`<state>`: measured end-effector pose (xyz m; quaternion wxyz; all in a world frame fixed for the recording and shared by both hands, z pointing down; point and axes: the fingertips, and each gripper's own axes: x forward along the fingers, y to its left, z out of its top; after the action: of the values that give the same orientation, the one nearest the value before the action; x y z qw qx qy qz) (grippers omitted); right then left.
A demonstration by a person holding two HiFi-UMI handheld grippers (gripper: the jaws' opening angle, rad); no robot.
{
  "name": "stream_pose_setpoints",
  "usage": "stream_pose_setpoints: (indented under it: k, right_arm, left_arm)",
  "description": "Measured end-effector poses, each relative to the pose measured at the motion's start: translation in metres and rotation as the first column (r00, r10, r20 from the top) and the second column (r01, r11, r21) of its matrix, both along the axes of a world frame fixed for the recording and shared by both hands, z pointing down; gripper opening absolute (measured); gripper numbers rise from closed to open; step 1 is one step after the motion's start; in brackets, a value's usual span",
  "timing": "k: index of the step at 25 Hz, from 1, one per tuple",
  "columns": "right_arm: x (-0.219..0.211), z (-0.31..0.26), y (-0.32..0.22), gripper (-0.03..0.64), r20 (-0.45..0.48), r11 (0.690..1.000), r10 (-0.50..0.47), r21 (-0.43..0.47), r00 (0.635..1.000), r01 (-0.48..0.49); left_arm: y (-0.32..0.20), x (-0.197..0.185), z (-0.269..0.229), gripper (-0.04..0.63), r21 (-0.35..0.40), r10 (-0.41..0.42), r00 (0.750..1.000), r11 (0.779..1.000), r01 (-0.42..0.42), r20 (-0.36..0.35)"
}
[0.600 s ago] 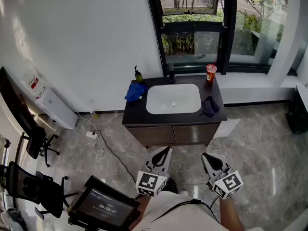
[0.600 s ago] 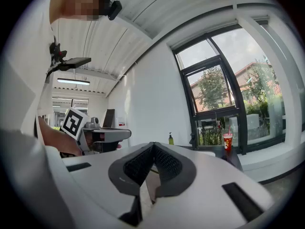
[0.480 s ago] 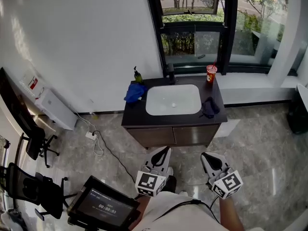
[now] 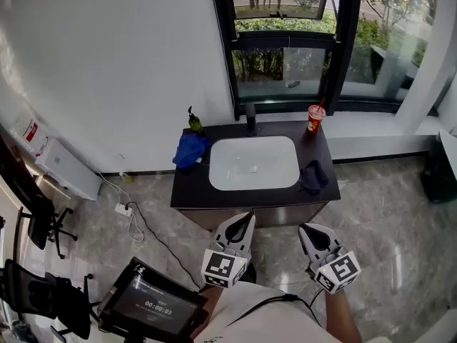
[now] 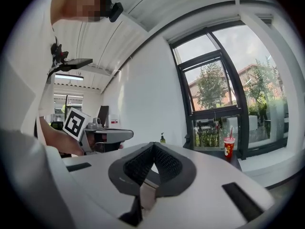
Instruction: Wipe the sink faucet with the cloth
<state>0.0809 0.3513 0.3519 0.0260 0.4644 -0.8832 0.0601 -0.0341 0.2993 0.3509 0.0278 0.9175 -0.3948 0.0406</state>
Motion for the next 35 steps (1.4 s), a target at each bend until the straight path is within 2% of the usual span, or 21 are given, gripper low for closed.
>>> stream_pose_setpoints:
  k: [9,20,29,35]
  right_arm:
    - [-0.032,-0.02,-0.125,0.003,-0.015,1.0,0.018,0.009,1.0,-0.018]
    - [-0.047,-0.02,-0.229,0.003,-0.022,0.997,0.074,-0.005,0.997,-0.074]
    - [-0.034,-0.005,-0.255,0.003,-0.009,0.995,0.083,-0.051,0.997,-0.083]
    - [-0.008,0.003,-0.276,0.003,0.001,0.997,0.049,-0.063,0.999,-0.049]
  left_arm:
    - [-0.123,-0.023,-0.008,-0.006,-0.012,0.044,0.999,0.999,-0.044,-0.005]
    - [-0.232,-0.038,-0.007,-0.006,-0.017,0.106,0.994,0.994,-0.106,0.004]
    - [-0.255,-0.021,0.004,-0.006,-0.053,0.125,0.992,0.991,-0.125,0.01]
    - [-0.268,-0.001,0.003,-0.007,-0.065,0.089,0.996,0.994,-0.088,0.014]
